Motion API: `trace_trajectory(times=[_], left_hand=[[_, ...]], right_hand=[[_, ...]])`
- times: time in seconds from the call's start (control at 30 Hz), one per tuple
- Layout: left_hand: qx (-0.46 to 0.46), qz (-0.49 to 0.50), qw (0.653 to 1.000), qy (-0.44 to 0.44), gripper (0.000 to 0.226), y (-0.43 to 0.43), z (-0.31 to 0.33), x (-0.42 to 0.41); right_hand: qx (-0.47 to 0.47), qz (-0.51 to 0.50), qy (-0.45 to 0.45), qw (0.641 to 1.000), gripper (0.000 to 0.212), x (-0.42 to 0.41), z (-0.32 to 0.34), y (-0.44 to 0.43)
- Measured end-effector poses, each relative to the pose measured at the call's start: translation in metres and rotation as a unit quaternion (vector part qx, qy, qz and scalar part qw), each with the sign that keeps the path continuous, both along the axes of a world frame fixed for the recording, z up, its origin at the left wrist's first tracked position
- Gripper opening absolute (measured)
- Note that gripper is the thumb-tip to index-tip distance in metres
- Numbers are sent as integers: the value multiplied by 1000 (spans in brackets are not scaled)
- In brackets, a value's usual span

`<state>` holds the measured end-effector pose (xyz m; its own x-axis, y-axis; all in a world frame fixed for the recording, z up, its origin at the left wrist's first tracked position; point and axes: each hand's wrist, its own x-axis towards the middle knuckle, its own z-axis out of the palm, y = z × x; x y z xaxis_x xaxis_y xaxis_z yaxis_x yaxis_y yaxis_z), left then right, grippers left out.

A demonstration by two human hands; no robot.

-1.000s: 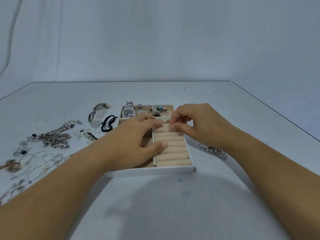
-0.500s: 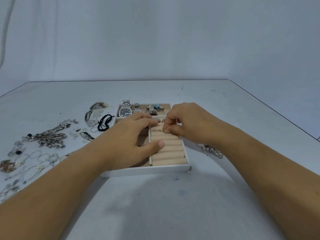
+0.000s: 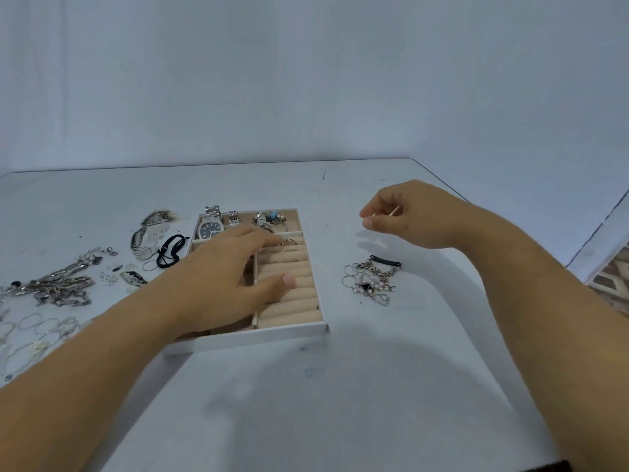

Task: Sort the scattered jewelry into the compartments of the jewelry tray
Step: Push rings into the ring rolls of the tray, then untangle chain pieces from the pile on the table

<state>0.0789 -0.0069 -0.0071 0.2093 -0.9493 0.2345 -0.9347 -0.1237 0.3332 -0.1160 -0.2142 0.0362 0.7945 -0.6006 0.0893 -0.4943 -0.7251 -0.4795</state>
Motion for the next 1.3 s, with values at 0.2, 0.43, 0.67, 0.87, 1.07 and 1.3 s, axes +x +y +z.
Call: trace_trajectory(times=[0.2, 0.43, 0.67, 0.87, 1.07, 1.3], left_hand=[[-1, -34, 999, -9, 59, -25, 11, -26], [14, -60, 998, -20, 46, -66, 12, -48], [40, -53, 997, -37, 42, -87, 4, -59], [55, -57, 996, -36, 41, -95, 1, -68], [27, -59, 998, -1, 41, -95, -3, -68], [-20, -61, 992, 106, 39, -99, 3, -73]], right_hand=[[-45, -19, 14, 999, 10, -37, -26, -4], [-55, -5, -33, 998, 24, -46, -58, 5], [-33, -6, -16, 999, 3, -45, -57, 10], [8, -7, -59, 998, 8, -46, -58, 13], [-42, -1, -197, 979, 10, -44, -55, 16], [-86, 28, -297, 951, 10, -38, -46, 23]])
